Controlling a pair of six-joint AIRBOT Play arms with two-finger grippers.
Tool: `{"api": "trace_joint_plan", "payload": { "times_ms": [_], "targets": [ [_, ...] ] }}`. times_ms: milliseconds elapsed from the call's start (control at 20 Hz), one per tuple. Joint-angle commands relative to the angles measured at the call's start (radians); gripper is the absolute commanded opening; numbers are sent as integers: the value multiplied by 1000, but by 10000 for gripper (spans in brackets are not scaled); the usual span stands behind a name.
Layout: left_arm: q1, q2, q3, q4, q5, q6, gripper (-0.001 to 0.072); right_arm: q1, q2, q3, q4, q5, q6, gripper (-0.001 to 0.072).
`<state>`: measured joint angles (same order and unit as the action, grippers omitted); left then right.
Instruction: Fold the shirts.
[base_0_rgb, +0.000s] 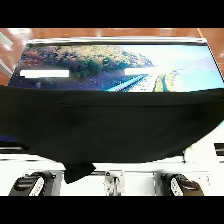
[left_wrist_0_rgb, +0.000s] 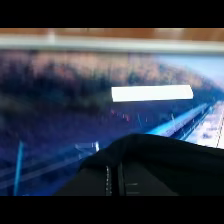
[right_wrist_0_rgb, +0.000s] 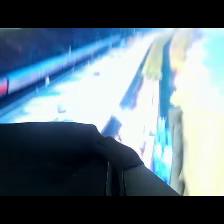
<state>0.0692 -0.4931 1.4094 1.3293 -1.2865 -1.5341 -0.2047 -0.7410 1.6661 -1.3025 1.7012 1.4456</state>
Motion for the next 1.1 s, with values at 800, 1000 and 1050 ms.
{"api": "trace_joint_plan", "payload": {
  "times_ms": [800, 1000, 1050],
  "targets": [
    [-96, -784, -363, -223, 903, 225, 37, 243, -677, -560, 399, -1474, -489, 69],
    [-97, -853, -363, -223, 1025, 225, 37, 236, -726, -560, 405, -1565, -484, 69],
    [-97, -869, -363, -223, 1023, 225, 37, 236, -739, -560, 405, -1558, -484, 69]
  ]
}}
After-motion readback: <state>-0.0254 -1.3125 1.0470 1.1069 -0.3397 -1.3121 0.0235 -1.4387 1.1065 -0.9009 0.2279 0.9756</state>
